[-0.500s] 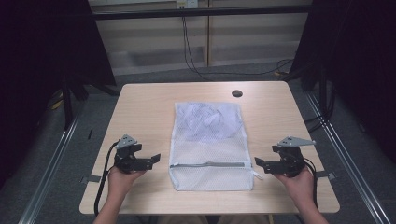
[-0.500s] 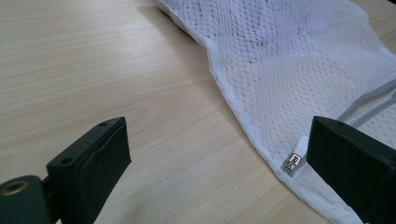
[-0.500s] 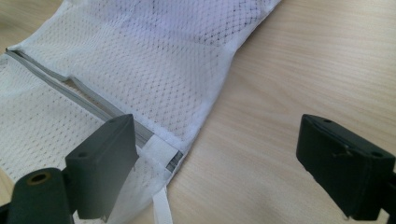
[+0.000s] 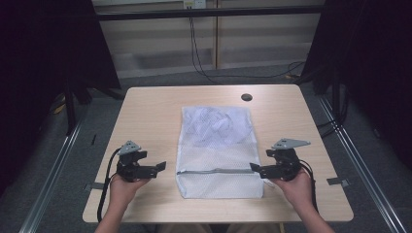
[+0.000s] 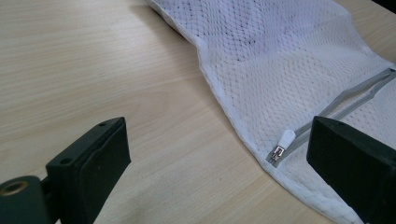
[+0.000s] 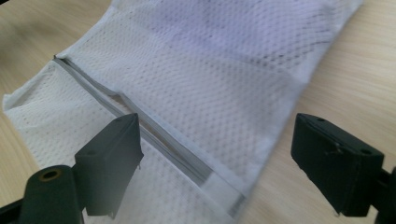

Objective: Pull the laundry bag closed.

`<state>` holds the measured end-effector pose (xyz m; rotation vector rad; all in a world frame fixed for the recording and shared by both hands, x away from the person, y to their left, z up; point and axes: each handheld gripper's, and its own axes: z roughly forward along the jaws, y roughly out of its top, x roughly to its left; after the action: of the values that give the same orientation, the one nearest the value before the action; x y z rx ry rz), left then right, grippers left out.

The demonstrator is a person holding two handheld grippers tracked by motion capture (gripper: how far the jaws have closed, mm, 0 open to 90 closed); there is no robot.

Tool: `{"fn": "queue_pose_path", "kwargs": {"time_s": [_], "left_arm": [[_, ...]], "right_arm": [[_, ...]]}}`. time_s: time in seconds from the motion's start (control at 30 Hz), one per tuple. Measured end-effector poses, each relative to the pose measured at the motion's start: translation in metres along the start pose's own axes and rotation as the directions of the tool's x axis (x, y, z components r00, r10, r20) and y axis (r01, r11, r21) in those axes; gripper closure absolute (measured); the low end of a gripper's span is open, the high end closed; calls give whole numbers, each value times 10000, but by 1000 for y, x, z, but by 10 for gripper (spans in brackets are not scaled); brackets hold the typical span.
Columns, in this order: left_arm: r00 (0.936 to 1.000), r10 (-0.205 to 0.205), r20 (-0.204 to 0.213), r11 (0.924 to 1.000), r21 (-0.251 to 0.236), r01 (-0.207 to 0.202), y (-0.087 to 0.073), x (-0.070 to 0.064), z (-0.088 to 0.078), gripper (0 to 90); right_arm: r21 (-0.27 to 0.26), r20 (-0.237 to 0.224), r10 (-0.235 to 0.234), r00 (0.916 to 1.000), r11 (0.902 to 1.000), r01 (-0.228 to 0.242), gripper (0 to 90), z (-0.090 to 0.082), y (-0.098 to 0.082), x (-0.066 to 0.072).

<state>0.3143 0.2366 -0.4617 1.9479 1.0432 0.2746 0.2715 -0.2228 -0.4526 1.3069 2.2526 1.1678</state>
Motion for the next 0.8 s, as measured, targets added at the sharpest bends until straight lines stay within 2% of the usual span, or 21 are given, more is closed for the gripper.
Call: {"fn": "queue_pose_path", "kwargs": {"time_s": [0.03,0.1,0.17,0.3,0.5,0.57,0.8], "left_arm": [[10000,0,0,10000,0,0,0,0,0,57],[10000,-56,43,10000,-30,56,0,1,-3,56],[9999,-50,92,10000,26,50,-1,2,-4,57],[9999,-28,112,10000,73,27,-1,2,-6,57],[9999,-8,124,10000,27,7,-1,2,-9,59],[9997,-49,218,10000,4,48,-1,2,-9,60],[9993,-90,351,9999,-60,92,-1,1,-9,63]], "right_arm": [[0,0,0,10000,10000,0,160,0,0,0],[186,-258,101,9996,9998,-96,151,12,6,8],[315,-313,-84,9995,9995,94,152,19,11,15],[343,-481,-97,9988,9993,113,154,30,17,26],[474,-657,-209,9976,9986,240,156,40,26,38],[514,-752,-348,9966,9979,387,155,44,32,46],[646,-867,-375,9955,9970,432,154,58,38,62]]}}
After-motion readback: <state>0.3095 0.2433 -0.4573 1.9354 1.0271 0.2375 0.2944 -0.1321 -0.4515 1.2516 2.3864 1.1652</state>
